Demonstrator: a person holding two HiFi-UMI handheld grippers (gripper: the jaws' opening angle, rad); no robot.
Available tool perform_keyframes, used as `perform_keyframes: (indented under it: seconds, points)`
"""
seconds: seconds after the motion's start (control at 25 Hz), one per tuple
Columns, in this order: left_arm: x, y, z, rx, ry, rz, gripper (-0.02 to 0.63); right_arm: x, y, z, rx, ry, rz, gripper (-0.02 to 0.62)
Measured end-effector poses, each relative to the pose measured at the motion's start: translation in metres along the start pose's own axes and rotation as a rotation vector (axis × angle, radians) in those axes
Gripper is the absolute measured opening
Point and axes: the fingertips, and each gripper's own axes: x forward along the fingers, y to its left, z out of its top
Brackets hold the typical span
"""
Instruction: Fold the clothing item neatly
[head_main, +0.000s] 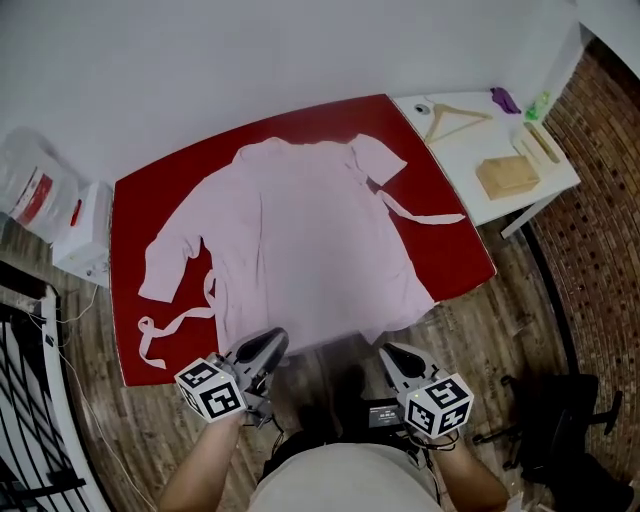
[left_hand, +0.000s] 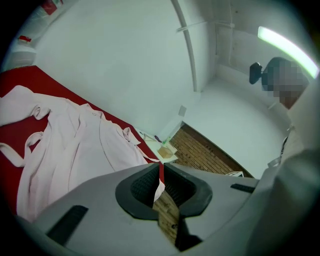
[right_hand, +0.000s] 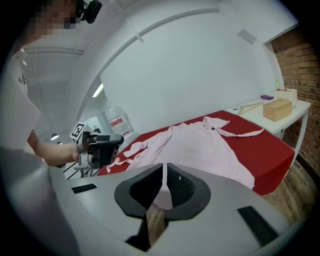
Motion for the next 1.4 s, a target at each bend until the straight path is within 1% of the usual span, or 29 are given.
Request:
perform_keyframes:
  seconds: [0.2, 0.4, 0.48, 0.76, 0.8, 0.88, 0.96, 1.04, 1.16, 1.4]
  points:
    - [0.042, 0.026, 0.013, -0.001, 0.018, 0.041, 0.010, 0.023, -0.025, 0.004, -0.034, 0.044, 0.031, 0.015]
    - [0.074, 0.060, 0.031, 0.037, 0.068, 0.110, 0.082, 0.038, -0.042, -0.004, -0.077, 0.093, 0.024, 0.015]
    - [0.086, 0.078, 0.041, 0.059, 0.095, 0.145, 0.096, 0.043, -0.045, -0.007, -0.097, 0.110, 0.010, 0.015]
    - [0.120, 0.161, 0.058, 0.084, 0.223, 0.240, 0.121, 0.069, -0.049, -0.022, -0.185, 0.145, -0.104, 0.020]
    - [0.125, 0.173, 0.058, 0.085, 0.242, 0.253, 0.124, 0.071, -0.051, -0.025, -0.197, 0.150, -0.125, 0.032]
    - [0.137, 0.194, 0.058, 0.084, 0.281, 0.276, 0.132, 0.075, -0.051, -0.035, -0.218, 0.172, -0.160, 0.090]
    - [0.150, 0.214, 0.060, 0.083, 0.315, 0.294, 0.140, 0.080, -0.049, -0.046, -0.238, 0.201, -0.183, 0.110]
    - [0.165, 0.228, 0.066, 0.089, 0.345, 0.305, 0.147, 0.087, -0.050, -0.057, -0.254, 0.227, -0.210, 0.124]
    - [0.187, 0.249, 0.072, 0.095, 0.396, 0.343, 0.159, 0.091, -0.051, -0.076, -0.265, 0.274, -0.248, 0.147]
    - [0.218, 0.293, 0.093, 0.096, 0.452, 0.458, 0.176, 0.087, -0.053, -0.109, -0.306, 0.362, -0.325, 0.155]
